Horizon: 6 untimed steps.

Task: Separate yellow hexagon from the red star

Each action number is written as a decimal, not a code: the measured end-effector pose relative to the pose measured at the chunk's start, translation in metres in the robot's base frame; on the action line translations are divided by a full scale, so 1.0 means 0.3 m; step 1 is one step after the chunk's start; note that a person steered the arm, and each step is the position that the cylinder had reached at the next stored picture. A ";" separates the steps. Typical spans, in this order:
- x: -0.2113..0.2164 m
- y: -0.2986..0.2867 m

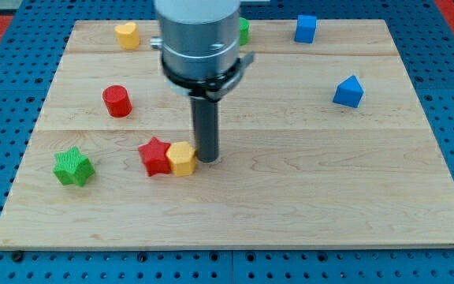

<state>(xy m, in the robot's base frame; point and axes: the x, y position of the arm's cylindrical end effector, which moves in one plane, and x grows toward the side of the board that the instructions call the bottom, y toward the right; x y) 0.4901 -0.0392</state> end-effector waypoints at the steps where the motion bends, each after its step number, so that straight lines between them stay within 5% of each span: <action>1: -0.139 0.045; 3: 0.008 -0.161; 4: 0.075 0.011; 6: 0.113 -0.104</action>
